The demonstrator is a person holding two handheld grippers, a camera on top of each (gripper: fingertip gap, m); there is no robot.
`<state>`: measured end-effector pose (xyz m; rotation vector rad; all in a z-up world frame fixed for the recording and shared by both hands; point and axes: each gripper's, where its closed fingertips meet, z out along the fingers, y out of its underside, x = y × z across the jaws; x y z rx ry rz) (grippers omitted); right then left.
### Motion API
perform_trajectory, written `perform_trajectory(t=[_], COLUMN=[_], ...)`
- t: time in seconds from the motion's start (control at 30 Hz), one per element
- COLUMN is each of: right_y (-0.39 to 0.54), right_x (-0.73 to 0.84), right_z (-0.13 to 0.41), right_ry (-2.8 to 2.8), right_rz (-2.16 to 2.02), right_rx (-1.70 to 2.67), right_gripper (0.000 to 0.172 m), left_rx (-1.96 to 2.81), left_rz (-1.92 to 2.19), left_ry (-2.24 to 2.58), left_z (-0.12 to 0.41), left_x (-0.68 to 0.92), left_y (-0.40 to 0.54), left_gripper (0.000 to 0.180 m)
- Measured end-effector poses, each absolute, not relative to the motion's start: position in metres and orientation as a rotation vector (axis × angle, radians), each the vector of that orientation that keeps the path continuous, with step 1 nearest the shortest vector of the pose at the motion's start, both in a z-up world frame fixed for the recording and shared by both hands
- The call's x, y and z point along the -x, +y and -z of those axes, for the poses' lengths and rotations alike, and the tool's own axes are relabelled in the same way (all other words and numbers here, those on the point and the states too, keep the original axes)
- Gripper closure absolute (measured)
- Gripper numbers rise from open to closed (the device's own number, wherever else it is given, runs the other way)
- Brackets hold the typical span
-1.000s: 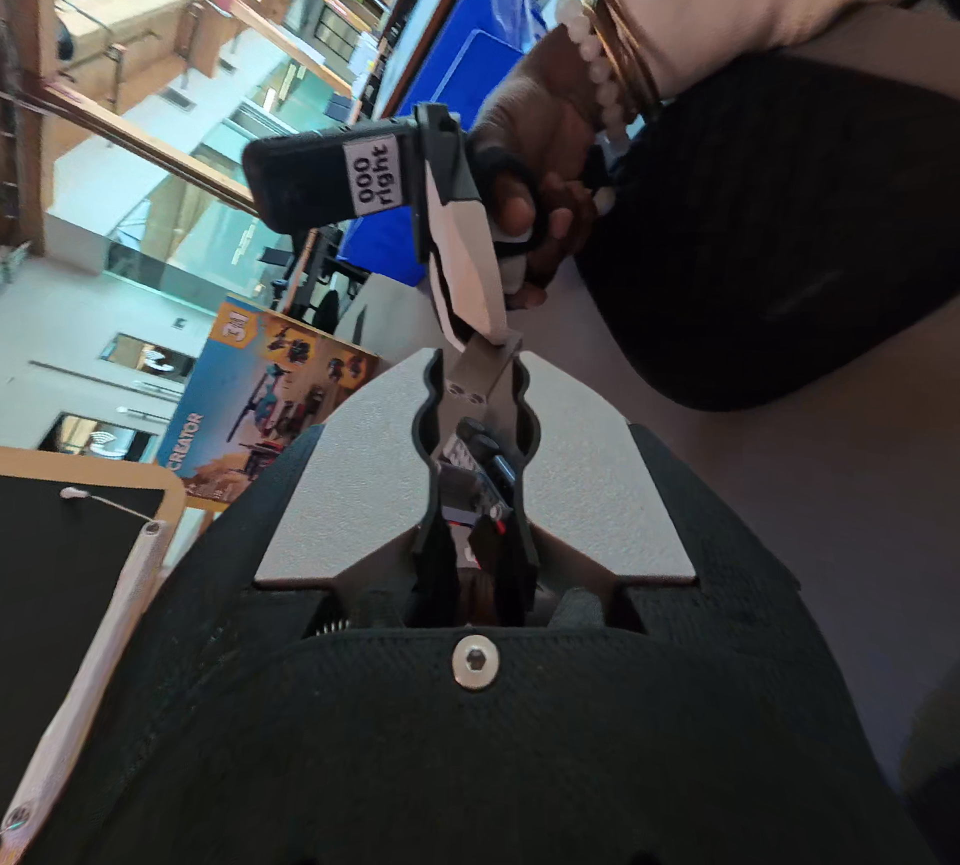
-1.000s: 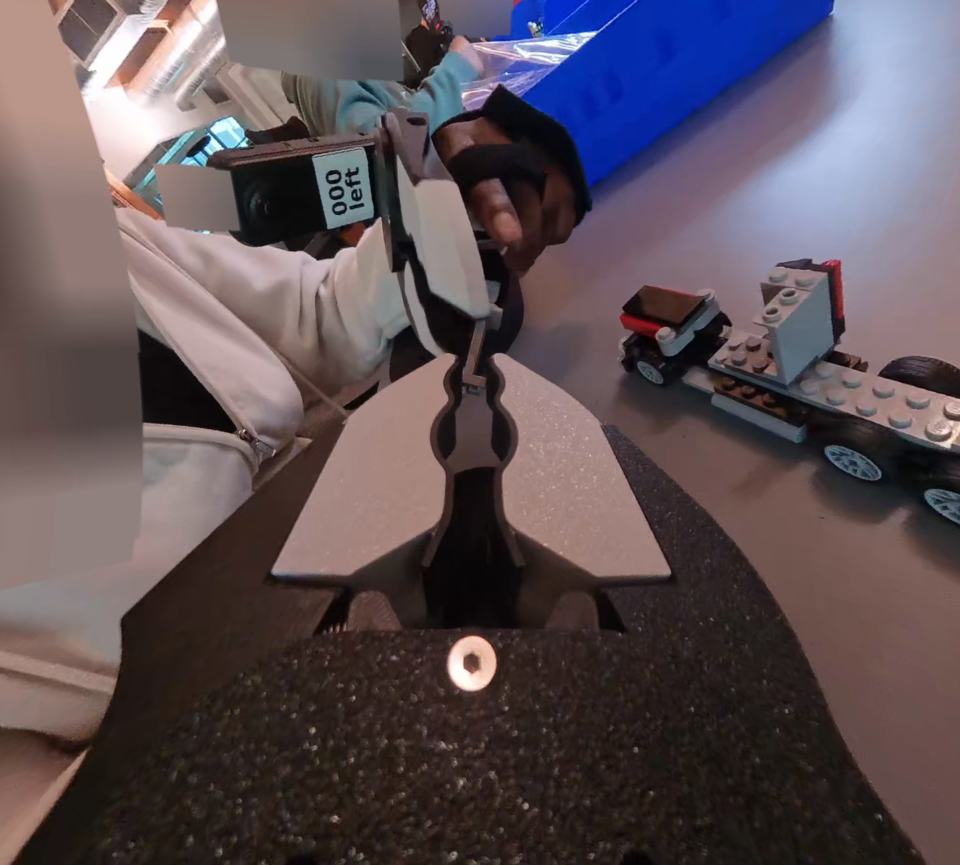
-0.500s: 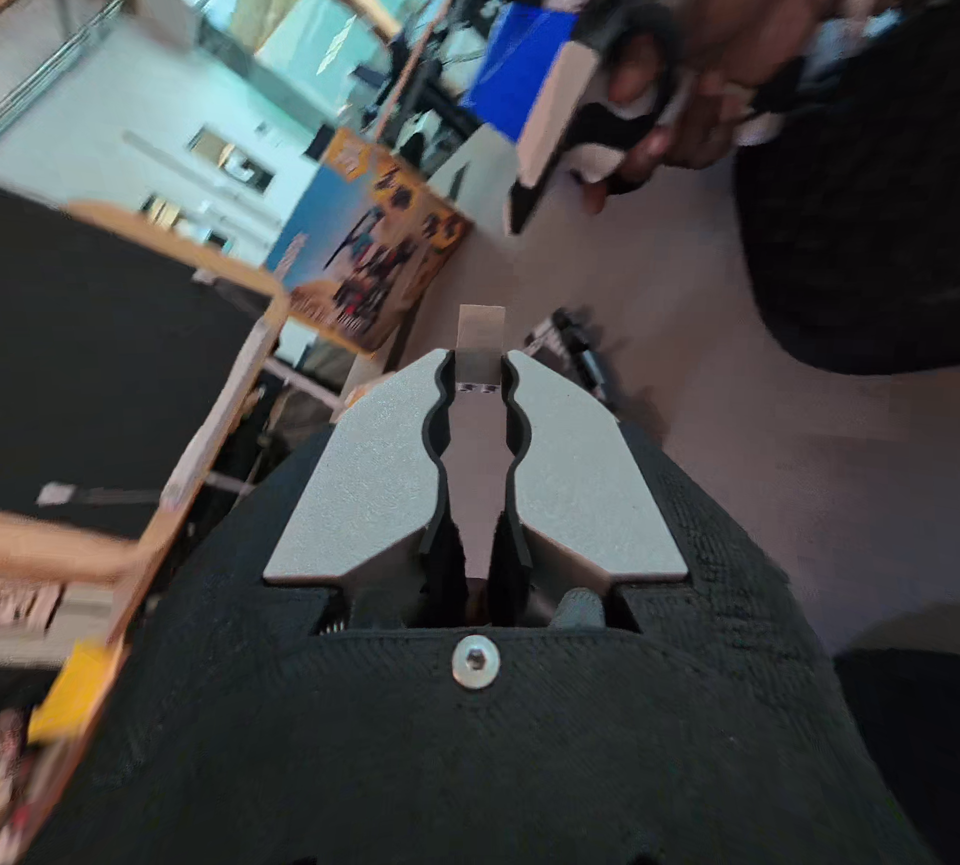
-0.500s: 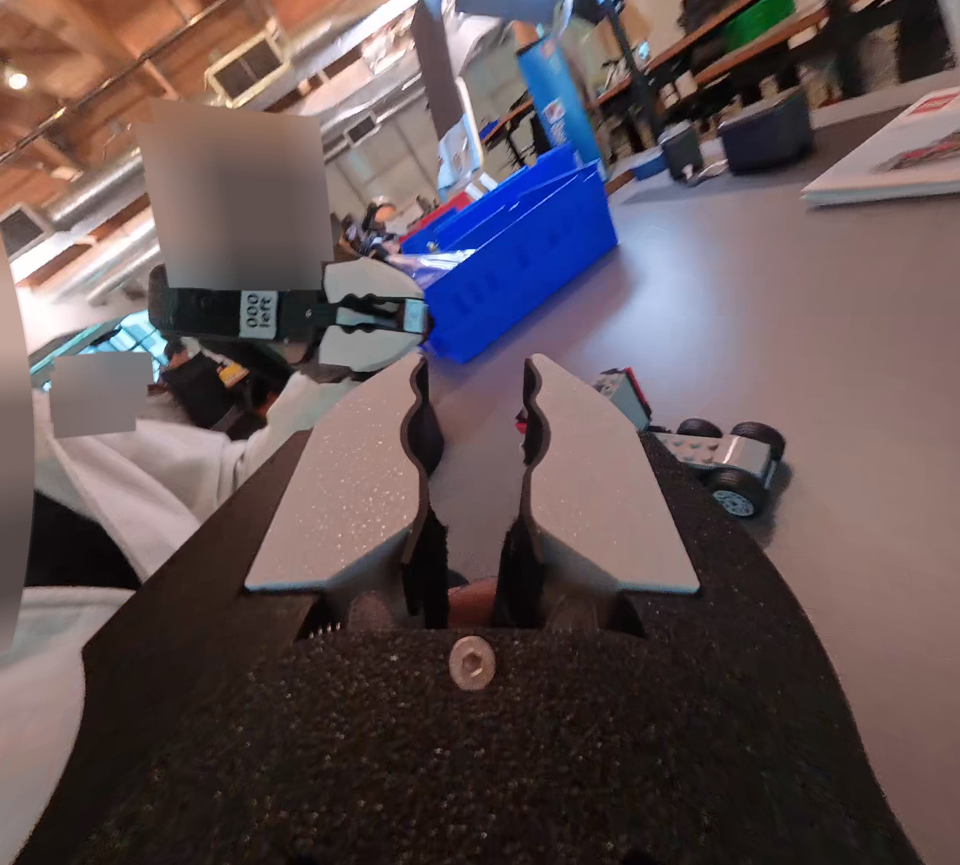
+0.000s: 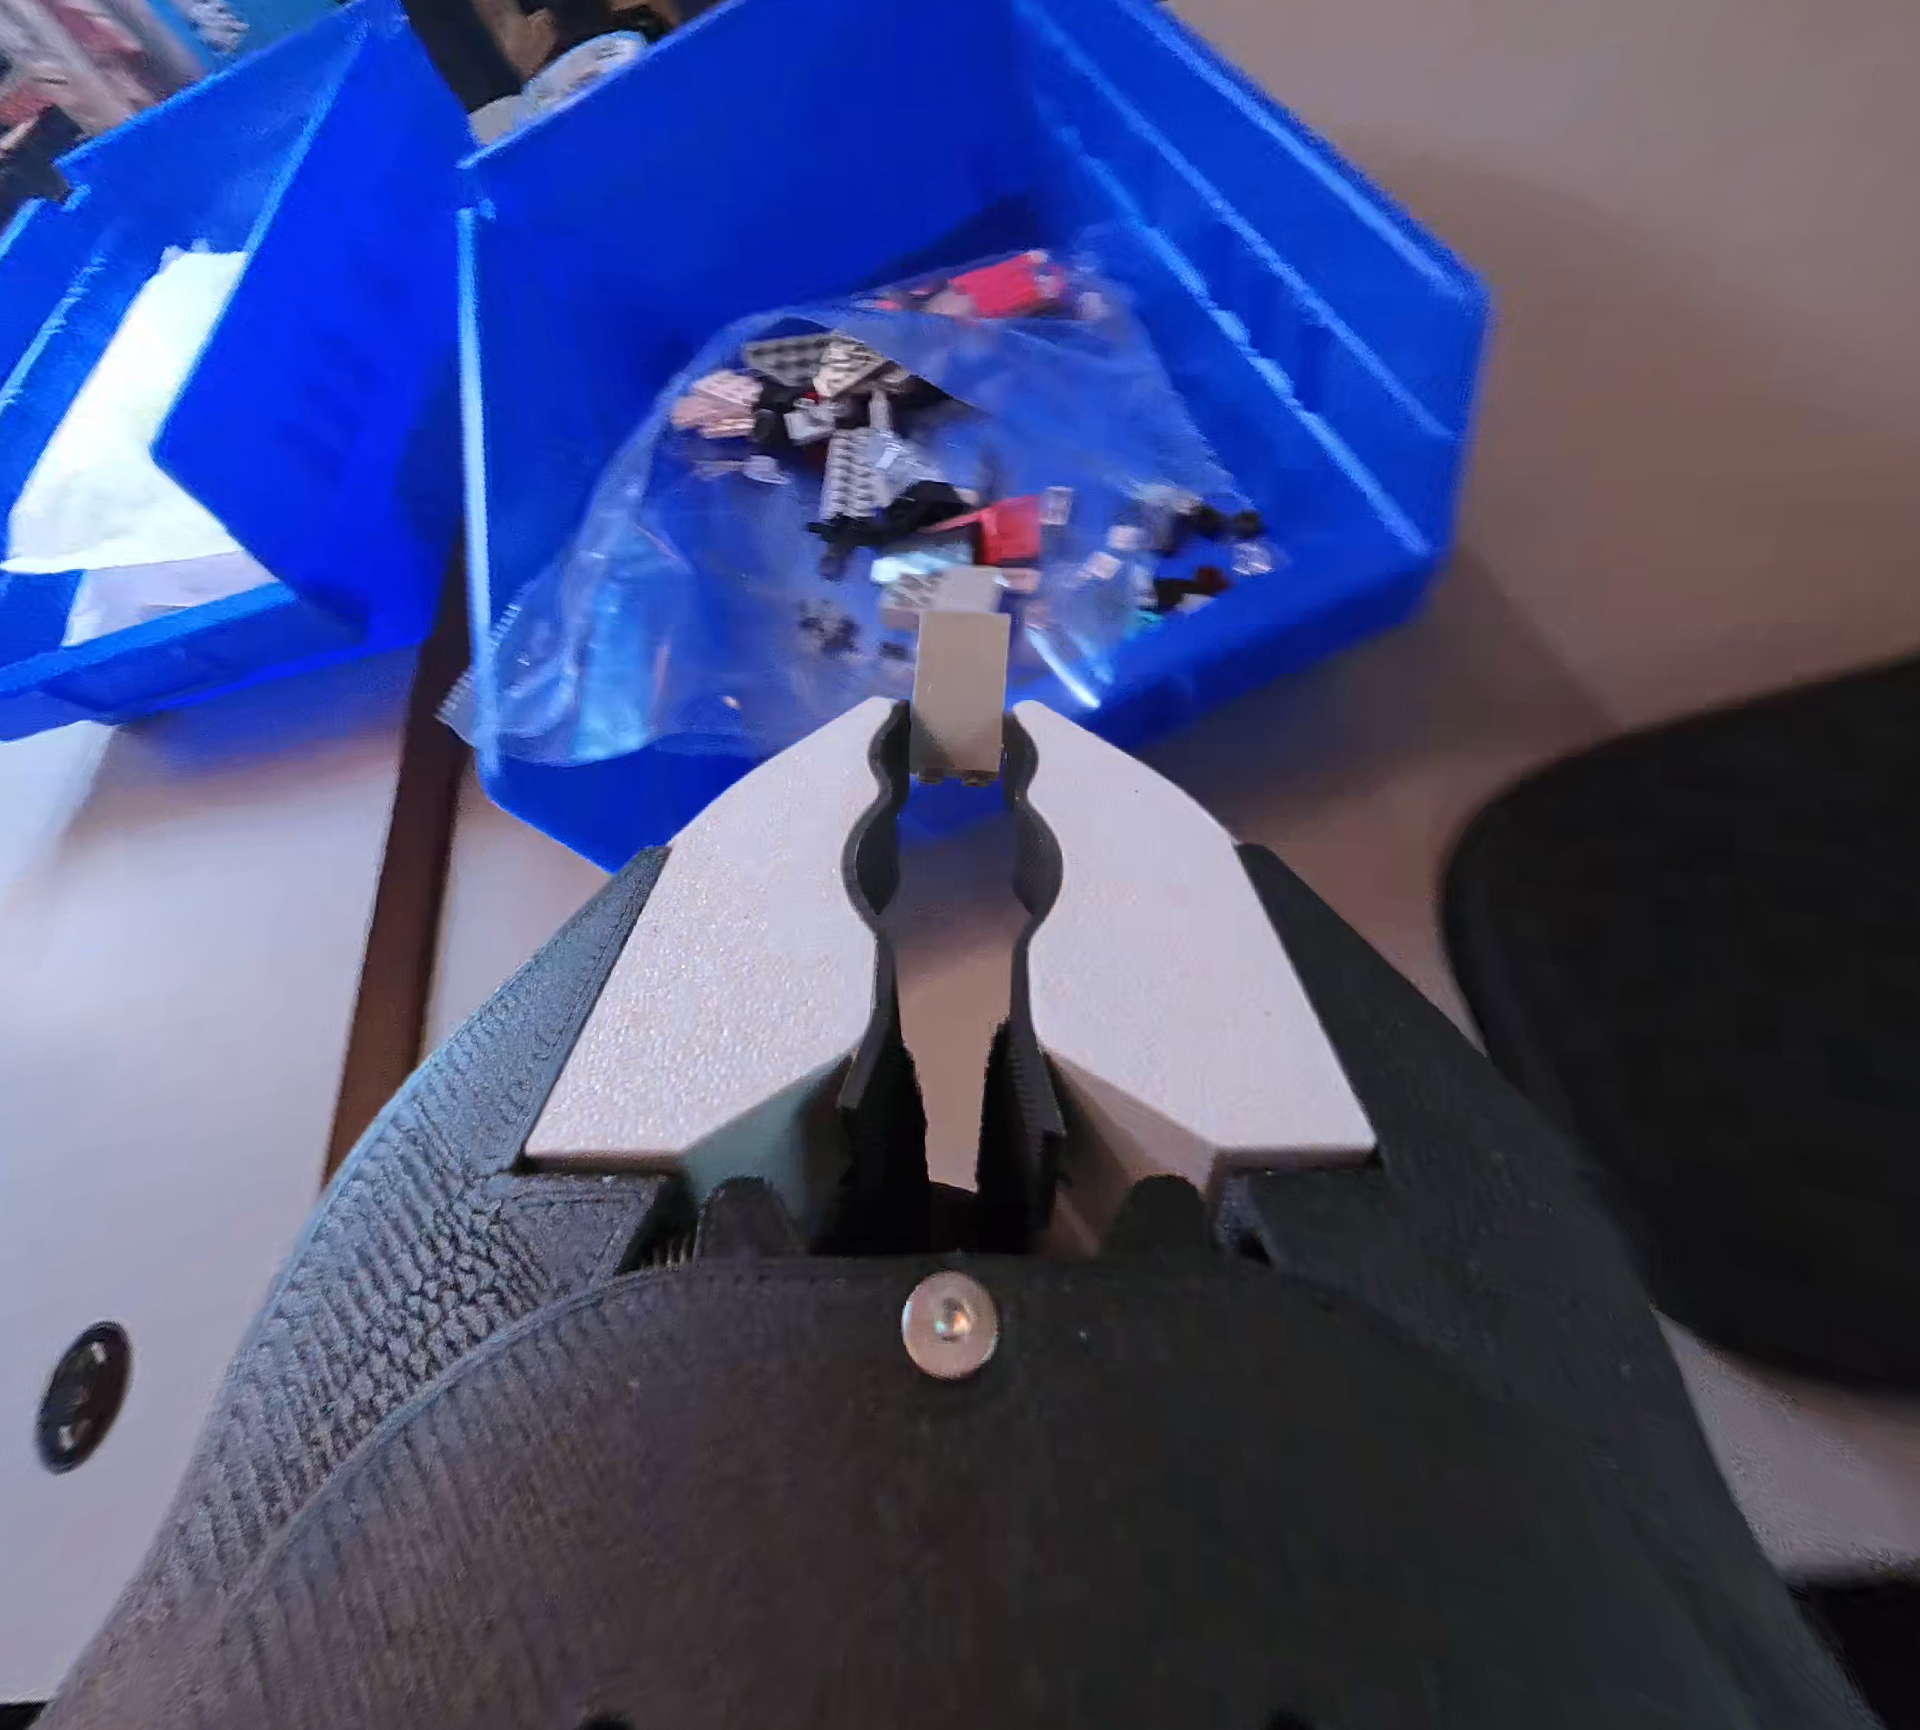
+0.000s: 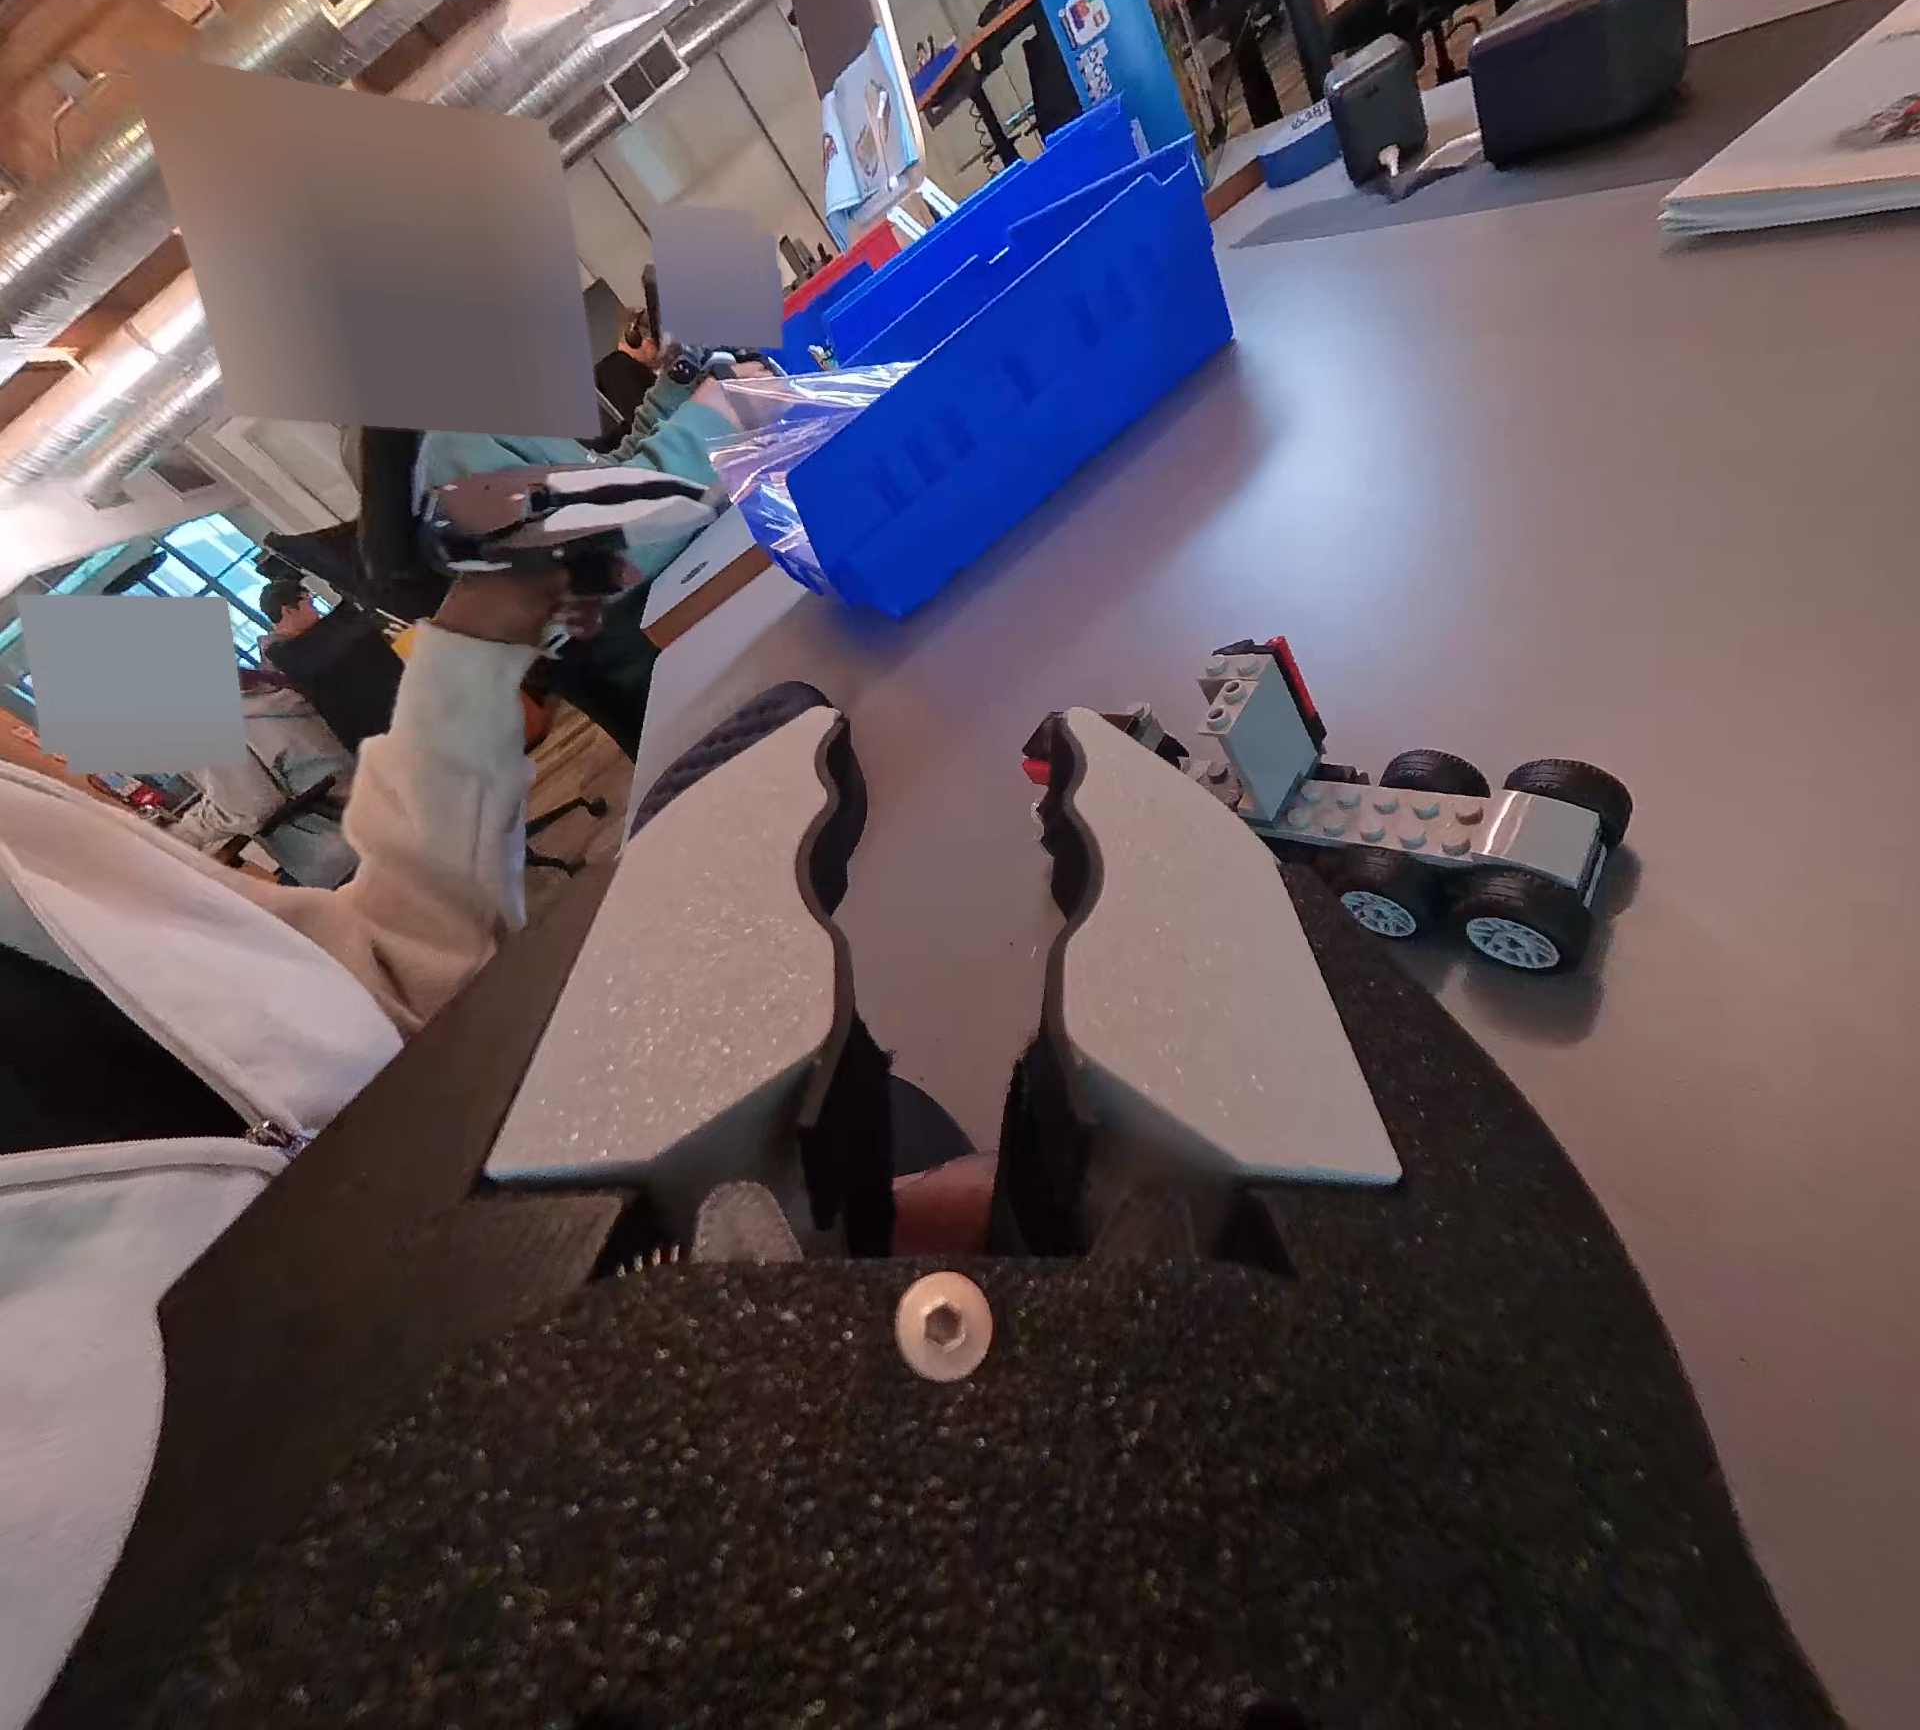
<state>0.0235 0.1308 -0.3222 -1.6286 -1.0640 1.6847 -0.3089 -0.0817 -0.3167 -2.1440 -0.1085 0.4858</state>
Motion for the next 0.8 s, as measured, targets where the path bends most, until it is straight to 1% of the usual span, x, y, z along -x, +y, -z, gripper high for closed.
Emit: perform_trajectory(t=[0.13, 0.17, 0.27, 0.4, 0.47, 0.6, 0.67, 0.8], right_y=[0.138, 0.140, 0.143, 0.139, 0.141, 0.150, 0.152, 0.160], right_x=[-0.027, -0.028, -0.030, -0.027, -0.026, -0.027, -0.029, -0.032], right_z=[0.317, 0.316, 0.314, 0.317, 0.319, 0.324, 0.323, 0.319], right_ry=[-0.986, -0.966, -0.937, -0.982, -0.991, -0.966, -0.952, -0.932], right_rz=[-1.714, -1.721, -1.732, -1.688, -1.646, -1.554, -1.539, -1.460], right_rx=[1.610, 1.609, 1.607, 1.613, 1.623, 1.660, 1.655, 1.624], right_gripper=[0.138, 0.138, 0.139, 0.138, 0.137, 0.133, 0.132, 0.133], left_rx=[2.238, 2.253, 2.171, 2.132, 2.045, 1.887, 1.898, 1.907], left_rz=[-0.518, -0.496, -0.432, -0.494, -0.481, -0.306, -0.133, 0.040], left_ry=[-0.192, -0.204, -0.199, -0.257, -0.238, 0.080, 0.345, 0.700], left_z=[0.327, 0.328, 0.316, 0.307, 0.290, 0.256, 0.260, 0.285], left_x=[0.346, 0.347, 0.337, 0.338, 0.320, 0.233, 0.172, 0.088], left_y=[-0.058, -0.054, -0.045, -0.059, -0.058, -0.022, 0.000, 0.049], left_gripper=[0.163, 0.156, 0.153, 0.151, 0.151, 0.152, 0.150, 0.134])
